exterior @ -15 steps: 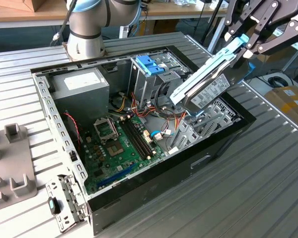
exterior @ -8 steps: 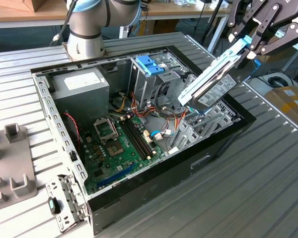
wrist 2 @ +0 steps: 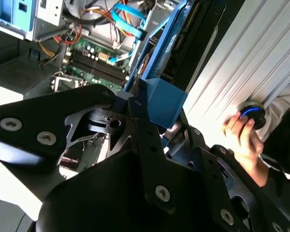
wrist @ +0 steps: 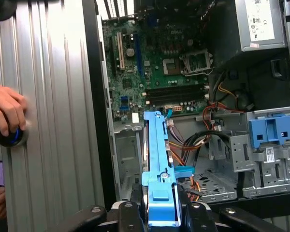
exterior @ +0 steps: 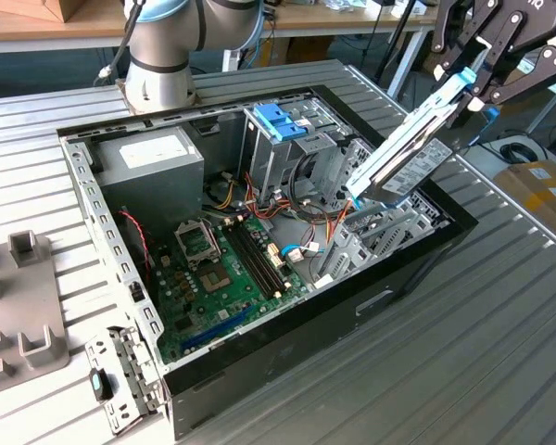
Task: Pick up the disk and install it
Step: 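Pick up the disk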
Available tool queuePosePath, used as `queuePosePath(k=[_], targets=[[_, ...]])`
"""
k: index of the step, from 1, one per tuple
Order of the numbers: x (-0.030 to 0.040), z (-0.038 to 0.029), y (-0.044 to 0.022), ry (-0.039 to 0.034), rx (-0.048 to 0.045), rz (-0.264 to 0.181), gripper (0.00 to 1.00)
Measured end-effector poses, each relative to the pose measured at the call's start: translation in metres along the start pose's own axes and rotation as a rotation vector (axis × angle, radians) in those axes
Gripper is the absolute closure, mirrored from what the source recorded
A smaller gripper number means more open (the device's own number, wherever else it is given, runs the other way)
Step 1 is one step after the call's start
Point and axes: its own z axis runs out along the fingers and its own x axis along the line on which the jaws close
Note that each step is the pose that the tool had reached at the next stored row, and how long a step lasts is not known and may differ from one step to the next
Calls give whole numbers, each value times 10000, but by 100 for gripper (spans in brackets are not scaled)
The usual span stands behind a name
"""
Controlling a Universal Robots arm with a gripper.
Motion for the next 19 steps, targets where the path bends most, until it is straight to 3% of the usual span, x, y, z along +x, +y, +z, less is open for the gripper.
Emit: queuePosePath(k=[2,6,7,9,11,16,19], targets=[[0,4,0,-26,266,-10,63],[0,10,0,-65,646,-26,63],[1,13,0,-84,833,-32,63],[0,16,0,-103,1020,-40,63],[1,21,0,-131,1298,-51,63],[1,30,-1,-188,1851,-73,63],[2,37,-1,-238,2330,-92,63]])
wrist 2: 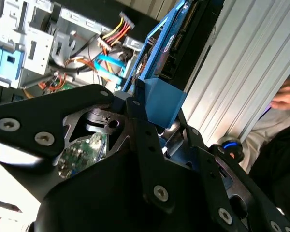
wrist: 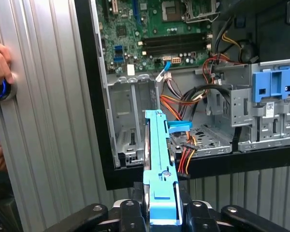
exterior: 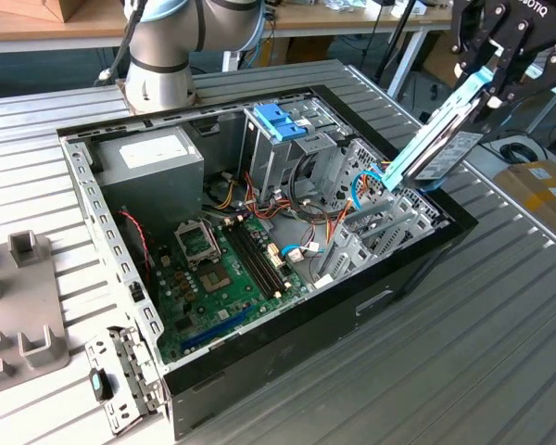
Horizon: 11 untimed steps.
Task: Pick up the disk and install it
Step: 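Pick up the disk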
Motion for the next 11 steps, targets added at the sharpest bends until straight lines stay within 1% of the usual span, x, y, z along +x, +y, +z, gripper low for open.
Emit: queuePosePath(k=[3,4,6,7,8,9,10,11], targets=[[6,6,1,-25,278,-12,63],[9,11,3,-41,410,-17,63],[12,19,6,-79,759,-29,63],[12,20,7,-92,915,-37,63],[12,22,7,-101,1008,-40,63],[13,25,8,-116,1142,-45,63],[13,27,9,-134,1340,-53,63],[14,30,10,-148,1467,-58,63]])
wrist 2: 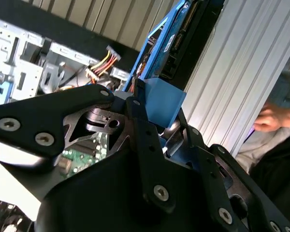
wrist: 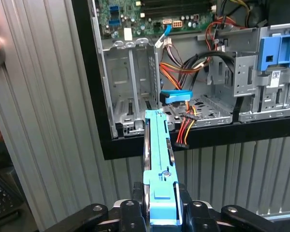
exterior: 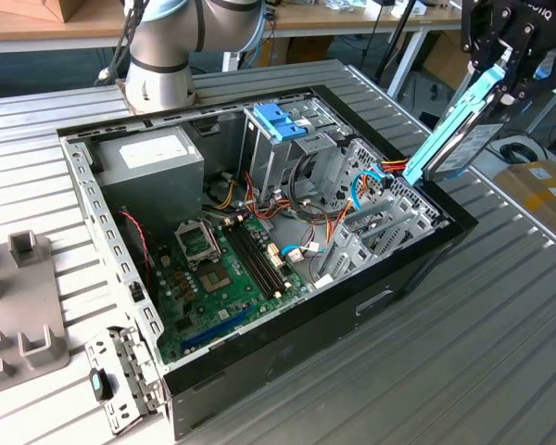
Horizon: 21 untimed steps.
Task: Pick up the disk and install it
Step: 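Pick up the disk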
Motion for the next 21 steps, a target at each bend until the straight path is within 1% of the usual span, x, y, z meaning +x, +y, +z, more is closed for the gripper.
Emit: queuePosePath(k=[1,2,5,6,7,13,21], targets=[[0,2,1,-13,120,-6,63],[0,3,1,-21,204,-9,63],[0,7,4,-50,501,-21,63],[1,8,4,-62,617,-25,63],[1,8,4,-67,673,-27,63],[5,11,8,-72,675,-25,63],[61,39,74,-72,674,-26,63]])
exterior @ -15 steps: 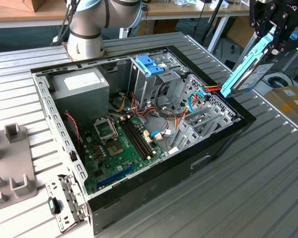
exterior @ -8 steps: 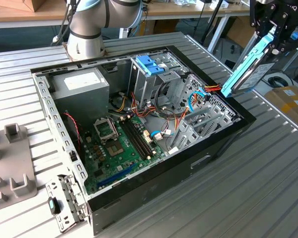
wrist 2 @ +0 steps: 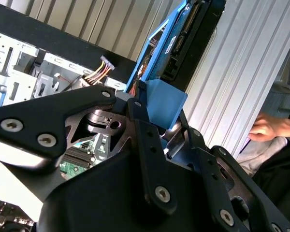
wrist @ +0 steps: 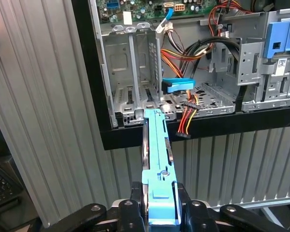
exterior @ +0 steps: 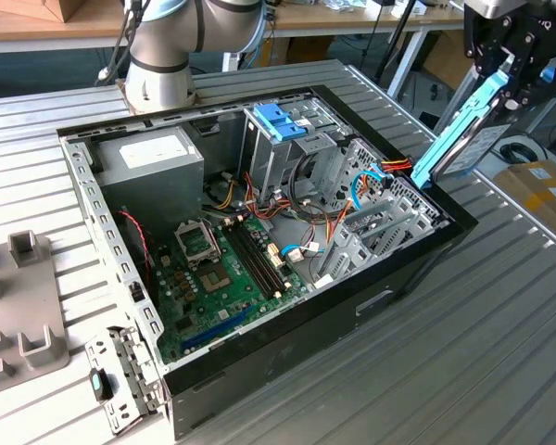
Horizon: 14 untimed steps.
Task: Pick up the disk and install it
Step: 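Pick up the disk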
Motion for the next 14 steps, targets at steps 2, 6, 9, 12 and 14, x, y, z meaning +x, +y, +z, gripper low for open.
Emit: queuePosePath(k=[2,6,9,12,14], targets=[[9,-8,46,1,0,-1,63],[33,-21,164,-4,1,2,63],[55,-24,240,0,0,0,63],[71,-22,298,0,0,0,63],[80,-19,326,-1,0,0,63]])
